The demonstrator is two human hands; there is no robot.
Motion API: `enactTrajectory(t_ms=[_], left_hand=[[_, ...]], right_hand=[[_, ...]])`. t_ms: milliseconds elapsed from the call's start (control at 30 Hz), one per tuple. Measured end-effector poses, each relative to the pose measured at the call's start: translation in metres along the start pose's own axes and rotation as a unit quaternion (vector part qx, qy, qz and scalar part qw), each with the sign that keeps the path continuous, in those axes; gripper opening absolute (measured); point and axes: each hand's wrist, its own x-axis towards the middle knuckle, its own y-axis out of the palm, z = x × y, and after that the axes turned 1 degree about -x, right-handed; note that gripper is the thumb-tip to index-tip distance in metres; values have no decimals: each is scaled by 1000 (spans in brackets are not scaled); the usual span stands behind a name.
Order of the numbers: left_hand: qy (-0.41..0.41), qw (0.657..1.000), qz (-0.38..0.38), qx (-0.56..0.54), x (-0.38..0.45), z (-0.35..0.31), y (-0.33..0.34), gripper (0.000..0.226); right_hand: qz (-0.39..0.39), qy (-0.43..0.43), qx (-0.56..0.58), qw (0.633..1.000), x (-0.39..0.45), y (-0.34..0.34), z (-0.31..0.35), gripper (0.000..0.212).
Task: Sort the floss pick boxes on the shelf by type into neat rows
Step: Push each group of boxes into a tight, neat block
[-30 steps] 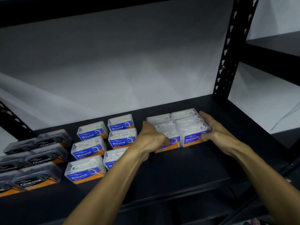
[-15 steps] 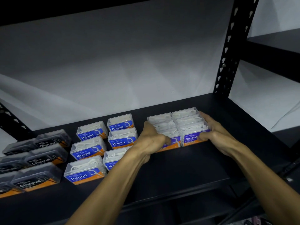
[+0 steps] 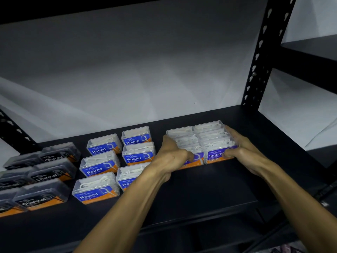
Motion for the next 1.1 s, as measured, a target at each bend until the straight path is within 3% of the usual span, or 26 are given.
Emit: enactTrajectory(t_ms=[400,700,867,1000,1100], left_hand=[[-8,1000,11,24,0,-2,-1,85],[-5,999,20,39,-2,-2,-4,88],[-3,998,5,55,-10,-9,-6,129],[26,996,7,82,-15,-13,-12,135],[67,993,10,99,-16,-15,-24,134]], right_hand=[[-3,-11,-13,1000,-1,1,-1,79],[16,5,-23,1000,2,-4,-4,103],[12,-25,-16,999,1,-6,-7,116],[-10,-75,-30,997,-3,-5,-5,110],[-72,-135,-67,986,-9,0,7,98]])
